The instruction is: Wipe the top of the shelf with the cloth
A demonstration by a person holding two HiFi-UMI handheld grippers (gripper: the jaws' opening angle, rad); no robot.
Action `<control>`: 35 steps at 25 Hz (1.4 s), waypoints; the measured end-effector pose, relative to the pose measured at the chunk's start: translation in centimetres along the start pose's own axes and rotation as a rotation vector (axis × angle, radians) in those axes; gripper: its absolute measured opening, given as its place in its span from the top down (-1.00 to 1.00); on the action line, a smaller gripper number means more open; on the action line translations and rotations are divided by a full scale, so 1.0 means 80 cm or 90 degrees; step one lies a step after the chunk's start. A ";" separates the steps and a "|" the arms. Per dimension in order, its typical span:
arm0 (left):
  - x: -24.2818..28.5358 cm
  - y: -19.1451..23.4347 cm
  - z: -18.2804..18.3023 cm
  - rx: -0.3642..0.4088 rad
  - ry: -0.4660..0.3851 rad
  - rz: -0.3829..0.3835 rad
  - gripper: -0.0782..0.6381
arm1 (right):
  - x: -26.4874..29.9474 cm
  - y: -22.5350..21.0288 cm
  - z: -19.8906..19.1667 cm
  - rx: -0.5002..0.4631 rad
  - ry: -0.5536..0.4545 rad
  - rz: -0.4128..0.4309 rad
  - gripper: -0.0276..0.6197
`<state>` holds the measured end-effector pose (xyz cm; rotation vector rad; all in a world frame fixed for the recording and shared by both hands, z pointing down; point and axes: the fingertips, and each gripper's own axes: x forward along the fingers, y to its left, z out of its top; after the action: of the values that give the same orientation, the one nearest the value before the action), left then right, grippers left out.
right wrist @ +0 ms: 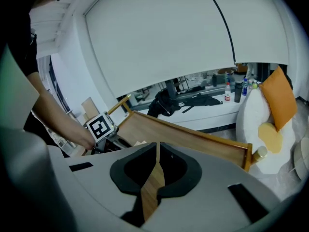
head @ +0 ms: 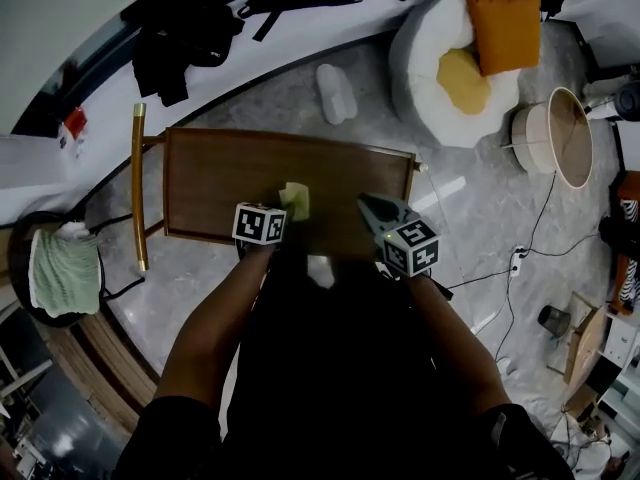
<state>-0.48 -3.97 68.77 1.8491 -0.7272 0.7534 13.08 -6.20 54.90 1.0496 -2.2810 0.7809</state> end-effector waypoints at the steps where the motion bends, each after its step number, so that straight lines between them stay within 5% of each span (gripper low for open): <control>1: -0.009 0.013 -0.002 -0.006 -0.003 0.006 0.70 | 0.009 0.008 0.004 -0.004 0.001 0.007 0.82; 15: -0.127 0.196 -0.019 -0.101 -0.055 0.122 0.70 | 0.111 0.086 0.040 -0.030 0.013 0.067 0.82; 20: -0.160 0.245 -0.023 -0.170 -0.090 0.160 0.70 | 0.122 0.092 0.044 -0.030 0.017 0.070 0.82; 28: -0.196 0.293 -0.033 -0.289 -0.154 0.213 0.70 | 0.110 0.076 0.037 -0.017 0.017 0.057 0.82; 35: -0.193 0.285 -0.035 -0.342 -0.200 0.241 0.70 | 0.068 0.040 0.032 -0.004 -0.011 0.029 0.82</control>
<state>-27.94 -6.96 70.62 1.3599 -1.3640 0.4360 6.89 -8.89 55.69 1.0081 -2.3279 0.7865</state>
